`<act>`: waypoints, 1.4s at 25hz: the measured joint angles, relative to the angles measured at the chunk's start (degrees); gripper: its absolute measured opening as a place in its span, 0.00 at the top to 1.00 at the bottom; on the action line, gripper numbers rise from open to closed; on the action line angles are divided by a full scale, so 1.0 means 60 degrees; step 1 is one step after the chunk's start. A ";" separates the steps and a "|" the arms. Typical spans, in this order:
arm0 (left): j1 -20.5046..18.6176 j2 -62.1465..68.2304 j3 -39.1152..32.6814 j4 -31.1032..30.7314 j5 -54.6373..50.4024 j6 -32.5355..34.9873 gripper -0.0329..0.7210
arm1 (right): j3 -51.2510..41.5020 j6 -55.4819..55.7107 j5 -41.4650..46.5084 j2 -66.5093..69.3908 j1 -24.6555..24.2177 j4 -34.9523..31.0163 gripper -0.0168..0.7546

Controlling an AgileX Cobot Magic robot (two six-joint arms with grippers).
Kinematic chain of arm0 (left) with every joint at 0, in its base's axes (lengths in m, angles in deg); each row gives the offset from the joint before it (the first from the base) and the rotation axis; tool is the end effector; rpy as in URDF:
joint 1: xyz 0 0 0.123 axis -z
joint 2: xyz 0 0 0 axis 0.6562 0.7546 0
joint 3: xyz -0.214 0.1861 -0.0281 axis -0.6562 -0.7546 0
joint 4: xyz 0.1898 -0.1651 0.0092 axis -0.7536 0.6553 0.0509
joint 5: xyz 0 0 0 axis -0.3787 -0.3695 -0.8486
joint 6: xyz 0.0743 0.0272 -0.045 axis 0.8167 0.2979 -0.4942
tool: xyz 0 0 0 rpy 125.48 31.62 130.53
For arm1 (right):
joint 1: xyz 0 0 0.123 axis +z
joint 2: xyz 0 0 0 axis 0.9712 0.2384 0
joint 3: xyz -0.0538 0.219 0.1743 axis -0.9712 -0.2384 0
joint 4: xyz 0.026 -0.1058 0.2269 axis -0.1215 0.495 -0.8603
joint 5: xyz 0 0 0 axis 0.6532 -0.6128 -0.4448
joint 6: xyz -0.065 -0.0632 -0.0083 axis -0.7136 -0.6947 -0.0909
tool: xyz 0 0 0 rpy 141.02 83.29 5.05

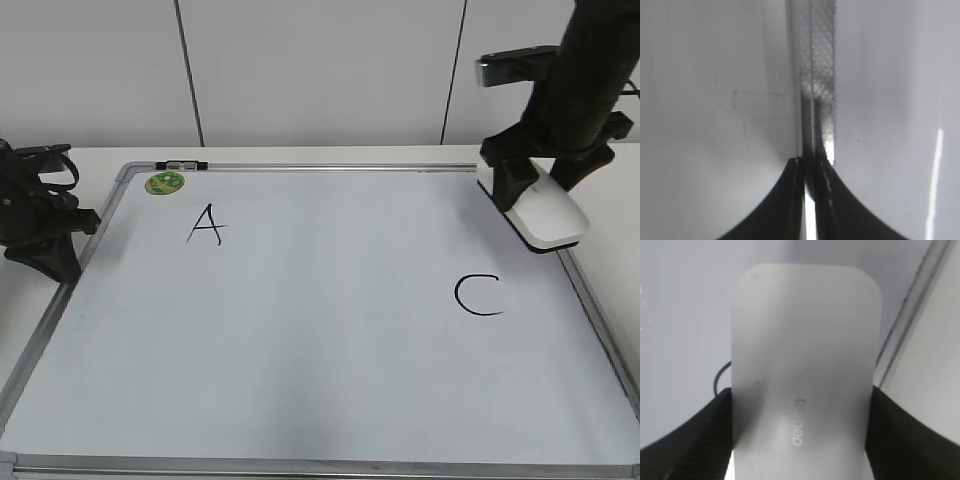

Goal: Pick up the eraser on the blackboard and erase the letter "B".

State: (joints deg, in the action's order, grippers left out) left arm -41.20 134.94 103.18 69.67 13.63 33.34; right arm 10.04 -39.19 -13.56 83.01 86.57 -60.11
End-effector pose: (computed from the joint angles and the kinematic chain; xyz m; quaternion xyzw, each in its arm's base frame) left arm 0.4085 -0.0126 0.1295 0.0140 0.9956 -0.0757 0.0530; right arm 0.4041 0.0728 0.2407 -0.1644 0.9823 -0.0040 0.0895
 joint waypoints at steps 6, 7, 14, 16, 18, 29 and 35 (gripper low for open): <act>0.0000 0.0000 0.0000 0.0000 0.0000 0.0000 0.94 | 0.0000 0.0053 0.0090 0.0000 -0.1305 -0.0386 0.27; 0.0000 0.0000 0.0000 0.0000 0.0000 0.0000 0.94 | 0.0000 0.0050 0.0113 0.0000 -0.1467 -0.0501 0.27; 0.0000 0.0000 0.0000 -0.0014 0.0000 0.0000 0.94 | 0.0000 0.0188 0.0350 0.0000 -0.1764 -0.0788 0.27; 0.0000 0.0007 0.0000 -0.0014 0.0000 0.0000 0.94 | 0.0000 0.0300 0.0555 0.0000 -0.1778 -0.0940 0.27; 0.0000 0.0007 0.0000 0.0004 0.0000 0.0000 0.94 | 0.0000 0.0333 0.0600 -0.0021 -0.1778 -0.1000 0.27; -0.0020 0.0007 0.0000 0.0045 -0.0017 0.0000 0.93 | -0.1192 0.0475 0.0124 -0.1316 -0.1778 -0.1022 0.27; -0.0020 0.0007 0.0000 0.0061 -0.0017 0.0000 0.93 | -0.2215 0.0482 -0.0963 -0.1353 -0.1778 -0.1038 0.27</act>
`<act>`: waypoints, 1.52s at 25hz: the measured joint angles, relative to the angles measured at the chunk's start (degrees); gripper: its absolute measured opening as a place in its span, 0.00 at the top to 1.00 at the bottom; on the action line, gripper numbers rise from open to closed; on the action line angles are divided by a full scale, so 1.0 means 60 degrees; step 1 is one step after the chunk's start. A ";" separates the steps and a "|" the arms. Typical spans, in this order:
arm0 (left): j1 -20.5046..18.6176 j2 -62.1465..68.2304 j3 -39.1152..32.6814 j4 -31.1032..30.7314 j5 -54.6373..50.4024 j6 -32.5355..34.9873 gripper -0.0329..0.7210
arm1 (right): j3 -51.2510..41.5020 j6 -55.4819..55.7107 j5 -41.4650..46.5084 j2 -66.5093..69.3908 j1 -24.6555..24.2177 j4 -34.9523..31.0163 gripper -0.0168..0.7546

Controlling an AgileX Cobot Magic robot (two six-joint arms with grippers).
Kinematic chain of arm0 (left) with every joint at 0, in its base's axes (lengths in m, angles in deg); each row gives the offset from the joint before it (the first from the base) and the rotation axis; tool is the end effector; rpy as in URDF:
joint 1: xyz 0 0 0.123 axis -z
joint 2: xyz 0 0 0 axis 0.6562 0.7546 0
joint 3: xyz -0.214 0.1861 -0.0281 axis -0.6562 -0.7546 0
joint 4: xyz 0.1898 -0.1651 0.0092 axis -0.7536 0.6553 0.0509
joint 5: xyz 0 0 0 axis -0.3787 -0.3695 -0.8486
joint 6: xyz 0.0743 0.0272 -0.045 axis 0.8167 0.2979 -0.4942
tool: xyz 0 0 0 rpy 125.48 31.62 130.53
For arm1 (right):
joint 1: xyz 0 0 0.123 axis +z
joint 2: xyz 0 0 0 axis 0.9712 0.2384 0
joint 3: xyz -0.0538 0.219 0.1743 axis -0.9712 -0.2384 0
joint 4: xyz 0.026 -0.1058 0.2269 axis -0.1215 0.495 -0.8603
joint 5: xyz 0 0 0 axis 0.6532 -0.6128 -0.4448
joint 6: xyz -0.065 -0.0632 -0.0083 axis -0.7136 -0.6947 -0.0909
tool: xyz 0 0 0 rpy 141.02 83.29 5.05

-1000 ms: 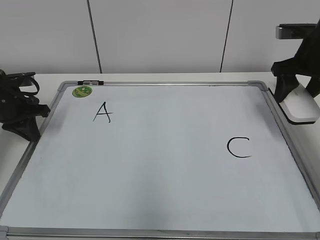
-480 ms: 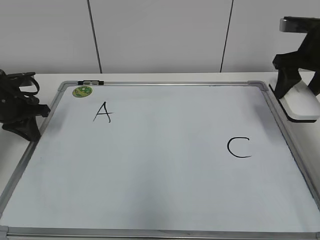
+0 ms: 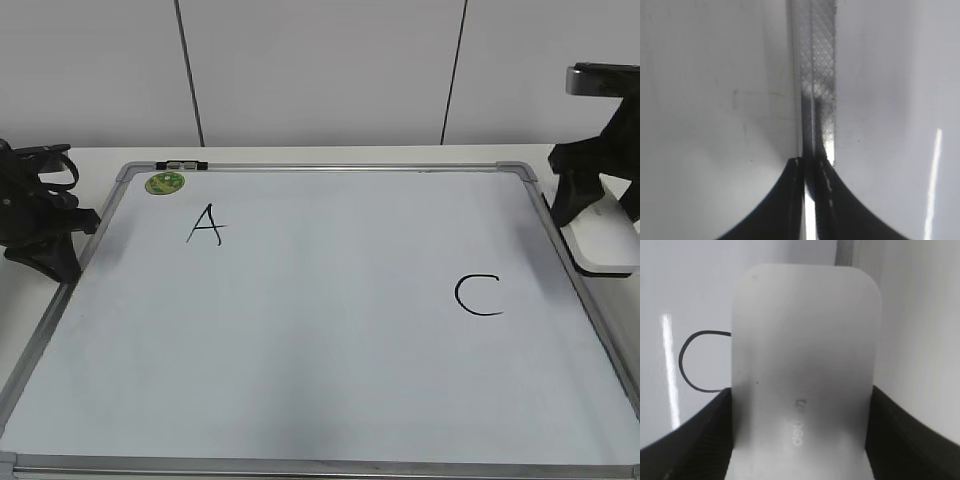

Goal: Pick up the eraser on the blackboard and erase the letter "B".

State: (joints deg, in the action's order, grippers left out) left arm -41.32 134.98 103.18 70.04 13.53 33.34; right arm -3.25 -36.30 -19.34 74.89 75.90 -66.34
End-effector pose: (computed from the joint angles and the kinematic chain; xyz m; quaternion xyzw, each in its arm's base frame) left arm 0.4084 -0.0122 0.1293 0.0111 0.9955 -0.0783 0.0520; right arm 0.3712 0.0056 0.2371 -0.0254 0.9942 0.0393 0.0967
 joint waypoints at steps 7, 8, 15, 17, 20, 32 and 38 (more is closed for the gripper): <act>0.0000 0.0000 0.0000 0.0004 0.0000 0.0000 0.93 | -0.0064 0.0016 -0.0824 0.0387 0.0000 -0.0020 0.27; 0.0000 0.0000 0.0000 0.0004 0.0000 0.0000 0.93 | -0.0064 0.0016 -0.0861 0.0474 0.0000 -0.0020 0.27; 0.0000 0.0000 0.0000 0.0022 0.0000 0.0000 0.93 | -0.0064 0.0016 -0.1351 0.0961 0.0000 -0.0038 0.27; 0.0000 0.0000 0.0000 0.0021 0.0000 0.0000 0.93 | -0.0064 0.0016 -0.1371 0.1095 0.0000 -0.0038 0.27; 0.0000 0.0000 0.0000 0.0021 0.0000 0.0000 0.93 | -0.0064 0.0016 -0.1409 0.1254 0.0000 -0.0038 0.27; 0.0000 0.0000 0.0000 0.0021 0.0000 0.0000 0.92 | -0.0064 -0.0121 -0.1656 0.1731 0.0000 -0.0167 0.27; 0.0000 0.0000 0.0000 0.0021 0.0000 0.0000 0.92 | -0.0064 -0.0149 -0.1825 0.1826 0.0000 -0.0292 0.27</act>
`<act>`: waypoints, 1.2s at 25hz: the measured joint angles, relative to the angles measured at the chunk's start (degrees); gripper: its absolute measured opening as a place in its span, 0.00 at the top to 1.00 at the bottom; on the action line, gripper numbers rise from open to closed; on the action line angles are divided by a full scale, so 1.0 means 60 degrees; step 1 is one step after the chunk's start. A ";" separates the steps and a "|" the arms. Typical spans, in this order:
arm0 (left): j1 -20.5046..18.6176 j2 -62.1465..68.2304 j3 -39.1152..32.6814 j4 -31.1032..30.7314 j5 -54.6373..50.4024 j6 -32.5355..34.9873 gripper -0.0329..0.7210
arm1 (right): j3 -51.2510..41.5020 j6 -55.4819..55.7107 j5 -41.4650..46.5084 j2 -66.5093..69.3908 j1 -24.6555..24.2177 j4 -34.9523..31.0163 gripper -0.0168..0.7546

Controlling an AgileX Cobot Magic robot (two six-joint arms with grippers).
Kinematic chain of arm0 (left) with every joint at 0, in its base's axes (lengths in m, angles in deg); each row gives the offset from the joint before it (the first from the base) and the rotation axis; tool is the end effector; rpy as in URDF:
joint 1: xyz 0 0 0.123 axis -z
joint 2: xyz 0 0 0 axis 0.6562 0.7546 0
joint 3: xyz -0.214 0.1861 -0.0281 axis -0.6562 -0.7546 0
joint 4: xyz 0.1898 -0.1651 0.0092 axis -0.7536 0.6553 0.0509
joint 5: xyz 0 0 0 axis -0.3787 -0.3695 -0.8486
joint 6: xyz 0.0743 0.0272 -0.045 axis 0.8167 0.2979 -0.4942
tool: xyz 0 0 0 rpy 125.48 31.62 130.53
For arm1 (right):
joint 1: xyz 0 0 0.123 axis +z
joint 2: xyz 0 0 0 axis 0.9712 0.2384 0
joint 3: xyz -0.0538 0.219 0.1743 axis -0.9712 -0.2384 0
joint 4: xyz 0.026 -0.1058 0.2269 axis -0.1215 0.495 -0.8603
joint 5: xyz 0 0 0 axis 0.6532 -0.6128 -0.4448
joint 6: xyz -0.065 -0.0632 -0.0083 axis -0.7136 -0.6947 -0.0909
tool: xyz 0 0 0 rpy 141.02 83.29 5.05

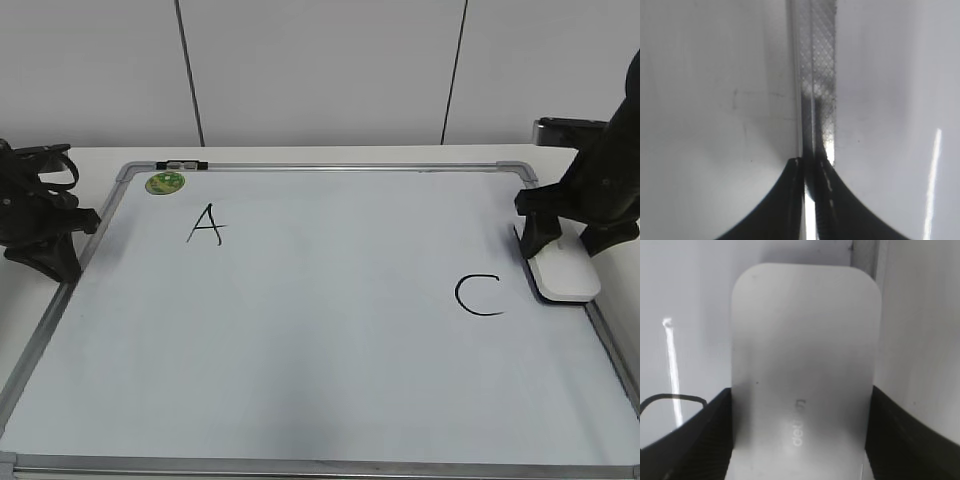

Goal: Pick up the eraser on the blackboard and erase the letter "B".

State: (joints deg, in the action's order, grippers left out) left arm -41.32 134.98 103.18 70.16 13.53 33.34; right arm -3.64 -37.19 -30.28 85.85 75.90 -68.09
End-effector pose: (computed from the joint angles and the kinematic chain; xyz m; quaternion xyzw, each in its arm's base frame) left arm 0.4084 -0.0123 0.1293 0.0104 0.9954 -0.0791 0.0521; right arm 0.4022 0.0066 0.1646 -0.0161 0.9944 0.0465 0.0939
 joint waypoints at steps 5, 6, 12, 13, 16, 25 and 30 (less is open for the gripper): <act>0.0000 0.0000 0.0000 0.0000 0.0000 0.0000 0.92 | 0.0000 -0.0081 -0.0040 0.0000 0.0000 -0.0022 0.27; 0.0000 0.0000 0.0000 0.0000 0.0000 0.0000 0.92 | 0.0000 -0.0081 -0.0040 0.0000 0.0000 -0.0022 0.27; 0.0000 0.0000 0.0000 0.0000 0.0000 0.0000 0.92 | 0.0000 -0.0081 -0.0045 0.0000 0.0000 -0.0022 0.27; 0.0000 0.0000 0.0000 0.0000 0.0000 0.0000 0.92 | 0.0000 -0.0081 -0.0045 0.0000 0.0000 -0.0022 0.27; 0.0000 0.0000 0.0000 0.0000 0.0000 0.0015 0.92 | 0.0000 -0.0100 -0.0063 0.0000 0.0000 -0.0042 0.27; 0.0000 0.0000 0.0000 0.0004 0.0000 0.0015 0.92 | 0.0000 -0.0255 -0.0103 0.0180 0.0000 -0.0227 0.24; 0.0000 0.0000 0.0000 0.0004 0.0000 0.0015 0.91 | 0.0078 -0.0264 -0.0111 0.0180 0.0000 -0.0329 0.16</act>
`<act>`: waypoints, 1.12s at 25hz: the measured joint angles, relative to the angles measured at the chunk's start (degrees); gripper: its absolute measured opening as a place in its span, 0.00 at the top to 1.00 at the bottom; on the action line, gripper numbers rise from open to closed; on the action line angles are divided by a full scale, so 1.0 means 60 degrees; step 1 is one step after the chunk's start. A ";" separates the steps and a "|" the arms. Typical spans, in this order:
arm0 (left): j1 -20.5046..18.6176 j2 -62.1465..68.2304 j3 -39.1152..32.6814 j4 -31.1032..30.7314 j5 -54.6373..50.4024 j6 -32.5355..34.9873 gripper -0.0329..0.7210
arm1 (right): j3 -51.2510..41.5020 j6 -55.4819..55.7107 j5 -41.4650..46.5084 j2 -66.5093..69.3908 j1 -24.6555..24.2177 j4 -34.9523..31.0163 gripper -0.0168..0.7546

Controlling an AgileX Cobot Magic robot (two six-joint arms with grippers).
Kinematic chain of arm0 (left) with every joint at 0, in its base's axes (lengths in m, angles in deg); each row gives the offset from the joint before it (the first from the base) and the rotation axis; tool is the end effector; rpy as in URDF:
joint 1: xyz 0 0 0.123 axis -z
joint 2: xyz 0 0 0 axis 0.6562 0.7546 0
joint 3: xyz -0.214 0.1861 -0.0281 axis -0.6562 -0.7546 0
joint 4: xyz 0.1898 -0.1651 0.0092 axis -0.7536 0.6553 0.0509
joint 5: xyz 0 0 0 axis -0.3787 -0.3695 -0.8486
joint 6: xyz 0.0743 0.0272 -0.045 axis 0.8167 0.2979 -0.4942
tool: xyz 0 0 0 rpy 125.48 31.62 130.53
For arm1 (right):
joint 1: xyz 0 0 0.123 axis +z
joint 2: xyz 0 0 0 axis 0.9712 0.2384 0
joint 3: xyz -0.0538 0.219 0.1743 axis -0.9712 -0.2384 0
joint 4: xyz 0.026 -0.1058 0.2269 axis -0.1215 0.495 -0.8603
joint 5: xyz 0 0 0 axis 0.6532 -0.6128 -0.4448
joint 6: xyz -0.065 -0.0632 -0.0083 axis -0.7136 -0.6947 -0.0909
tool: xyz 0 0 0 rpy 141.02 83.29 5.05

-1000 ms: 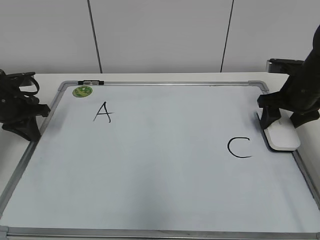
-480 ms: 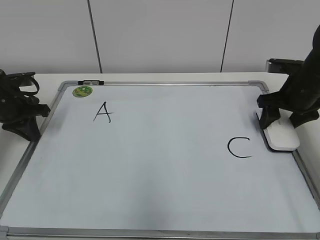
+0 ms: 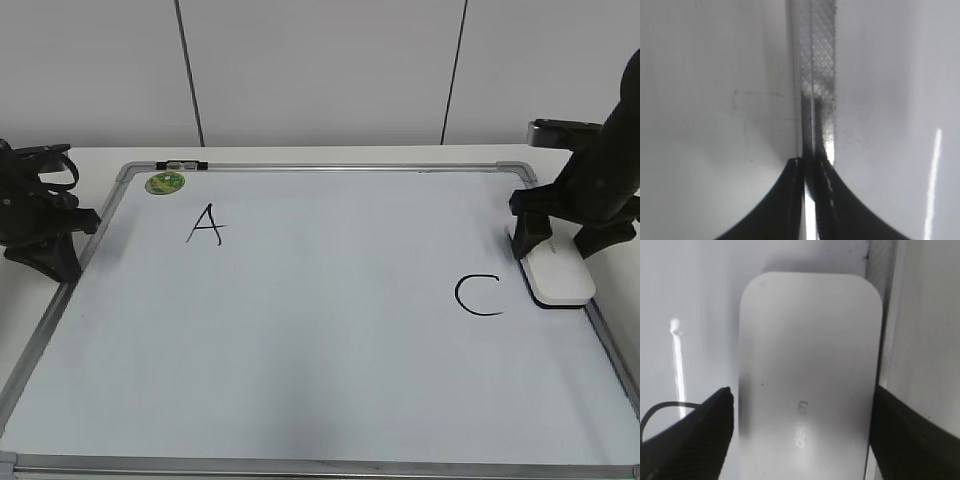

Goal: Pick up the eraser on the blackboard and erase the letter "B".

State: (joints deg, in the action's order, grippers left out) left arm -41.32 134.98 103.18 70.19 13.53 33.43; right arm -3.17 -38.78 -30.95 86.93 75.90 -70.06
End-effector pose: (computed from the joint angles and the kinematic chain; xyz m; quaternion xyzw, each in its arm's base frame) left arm 0.4084 -0.0124 0.1293 0.0110 0.9954 -0.0793 0.0522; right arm 0.4058 0.0088 0.1594 -0.0192 0.9935 0.0586 0.0959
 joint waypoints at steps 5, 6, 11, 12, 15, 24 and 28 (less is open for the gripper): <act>0.0000 0.0000 0.0000 0.0000 0.0000 0.0000 0.91 | 0.0744 -0.0014 0.0940 0.0000 0.0000 0.0256 0.16; 0.0000 0.0000 0.0000 0.0000 0.0000 0.0000 0.91 | 0.1021 -0.0014 0.1199 0.0000 0.0000 0.0357 0.16; 0.0000 0.0000 0.0016 0.0000 0.0000 0.0020 0.89 | 0.1860 0.0003 0.2102 -0.0275 0.0000 0.0655 0.17; 0.0000 0.0015 0.0035 0.0000 0.0000 0.0020 0.87 | 0.1955 0.0003 0.2194 -0.0392 0.0000 0.0656 0.17; 0.0000 0.0021 0.0311 0.0000 -0.0229 0.0036 0.75 | 0.2084 0.0023 0.2386 -0.0865 0.0000 0.0656 0.19; 0.0000 0.0021 0.3358 -0.0055 -0.2816 -0.0321 0.26 | 0.2150 0.0037 0.2934 -0.1805 0.0000 0.0656 0.21; 0.0017 -0.0096 0.4072 -0.0062 -0.3204 -0.0798 0.24 | 0.2150 0.0037 0.3393 -0.2350 0.0000 0.0656 0.21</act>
State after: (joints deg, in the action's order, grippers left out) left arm -41.22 134.40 127.61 69.82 -5.69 28.65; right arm 9.73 -38.56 -10.59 72.83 75.90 -66.13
